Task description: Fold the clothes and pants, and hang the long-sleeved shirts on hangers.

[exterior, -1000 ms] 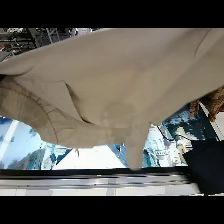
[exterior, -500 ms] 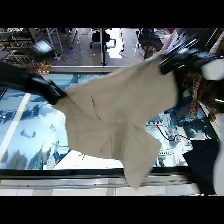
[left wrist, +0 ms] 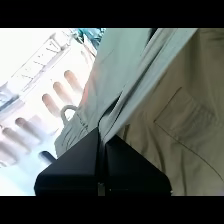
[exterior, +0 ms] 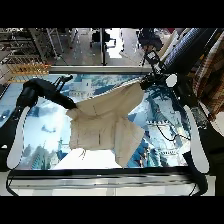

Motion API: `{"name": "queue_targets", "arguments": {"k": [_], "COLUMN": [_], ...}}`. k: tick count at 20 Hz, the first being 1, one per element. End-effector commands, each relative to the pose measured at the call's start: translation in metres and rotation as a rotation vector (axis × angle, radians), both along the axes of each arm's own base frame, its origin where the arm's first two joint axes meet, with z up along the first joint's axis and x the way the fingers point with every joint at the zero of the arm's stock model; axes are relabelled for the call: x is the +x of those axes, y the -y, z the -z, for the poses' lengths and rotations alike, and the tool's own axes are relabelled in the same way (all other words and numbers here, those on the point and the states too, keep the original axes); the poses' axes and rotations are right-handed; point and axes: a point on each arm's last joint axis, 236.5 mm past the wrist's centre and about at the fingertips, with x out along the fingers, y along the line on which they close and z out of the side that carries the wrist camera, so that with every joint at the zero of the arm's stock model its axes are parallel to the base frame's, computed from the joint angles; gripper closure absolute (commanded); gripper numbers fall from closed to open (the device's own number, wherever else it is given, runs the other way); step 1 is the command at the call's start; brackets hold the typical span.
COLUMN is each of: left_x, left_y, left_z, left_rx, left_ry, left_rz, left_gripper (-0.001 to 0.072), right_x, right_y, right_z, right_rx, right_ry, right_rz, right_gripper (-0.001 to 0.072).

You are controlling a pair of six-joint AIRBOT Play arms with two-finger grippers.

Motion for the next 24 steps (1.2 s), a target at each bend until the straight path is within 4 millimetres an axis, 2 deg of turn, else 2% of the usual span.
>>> {"name": "queue_targets", "arguments": {"k": [1,3,5,9,10,11,12,14,16,17,20,23,24], "left_x": [0.009,0.009,0.009,0.012,0.013,0.013,0.014,0.015,0.021,0.025,0.042,0.018,0.016], "left_y": [-0.002,-0.003,-0.004,-0.004,-0.004,-0.006,-0.009,-0.012,-0.015,-0.020,-0.039,-0.048,-0.052], "left_z": [-0.028,-0.034,-0.031,-0.022,-0.018,-0.014,-0.008,0.005,0.019,0.023,0.022,0.028,0.030], "left_rx": [-0.004,-0.004,-0.004,-0.004,-0.003,0.000,0.013,0.038,0.042,0.045,0.033,0.021,0.027], "left_ry": [0.085,0.095,0.086,0.078,0.072,0.065,0.056,0.051,0.044,0.053,0.109,0.031,0.029], "left_rz": [-0.015,-0.017,-0.018,-0.023,-0.023,-0.025,-0.026,0.002,-0.003,-0.008,-0.042,0.037,0.053], "left_gripper": [0.0693,0.0692,0.0693,0.0692,0.0649,0.0528,0.0450,0.0345,0.0325,0.0286,0.0282,0.0282,0.0282], "right_x": [-0.014,-0.027,-0.035,-0.032,-0.032,-0.032,-0.033,-0.034,-0.034,-0.035,-0.038,-0.038,-0.038], "right_y": [-0.004,-0.007,-0.007,-0.015,-0.017,-0.020,-0.024,-0.029,-0.033,-0.034,-0.035,-0.035,-0.035], "right_z": [0.000,0.011,0.020,0.014,0.012,0.011,0.010,0.008,0.006,0.006,0.009,0.009,0.009], "right_rx": [0.000,-0.007,0.003,0.046,0.061,0.076,0.095,0.125,0.147,0.149,0.146,0.146,0.146], "right_ry": [-0.049,-0.121,-0.174,-0.157,-0.153,-0.153,-0.154,-0.156,-0.158,-0.159,-0.175,-0.179,-0.179], "right_rz": [-0.023,-0.044,-0.041,-0.047,-0.050,-0.054,-0.059,-0.067,-0.074,-0.075,-0.081,-0.083,-0.082], "right_gripper": [0.0700,0.0700,0.0700,0.0700,0.0700,0.0700,0.0700,0.0700,0.0700,0.0700,0.0700,0.0700,0.0699]}}
